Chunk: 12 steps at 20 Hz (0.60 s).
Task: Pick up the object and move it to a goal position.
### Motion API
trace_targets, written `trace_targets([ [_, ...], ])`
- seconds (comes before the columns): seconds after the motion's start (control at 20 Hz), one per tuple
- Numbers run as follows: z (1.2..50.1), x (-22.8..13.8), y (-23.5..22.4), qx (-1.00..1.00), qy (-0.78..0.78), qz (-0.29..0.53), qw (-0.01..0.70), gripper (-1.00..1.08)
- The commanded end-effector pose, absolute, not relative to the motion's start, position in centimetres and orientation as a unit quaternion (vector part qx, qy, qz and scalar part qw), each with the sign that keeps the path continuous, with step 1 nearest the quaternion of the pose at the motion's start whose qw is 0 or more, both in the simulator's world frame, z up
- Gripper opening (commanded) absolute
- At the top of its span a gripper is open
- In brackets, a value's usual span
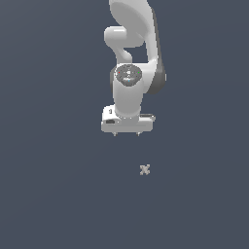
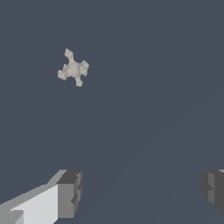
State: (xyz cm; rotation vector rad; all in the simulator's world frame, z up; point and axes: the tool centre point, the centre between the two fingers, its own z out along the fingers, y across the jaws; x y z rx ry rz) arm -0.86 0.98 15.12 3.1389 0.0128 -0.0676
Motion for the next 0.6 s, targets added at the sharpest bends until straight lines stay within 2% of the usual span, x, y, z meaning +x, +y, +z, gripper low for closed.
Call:
trace_targets([
  [0.0,14.9,-1.0,1.6,1.000,0.007,-0.024,-0.002,1.00],
  [0.55,14.5,0.1,1.9,1.000,0.001,-0.022,-0.001,1.00],
])
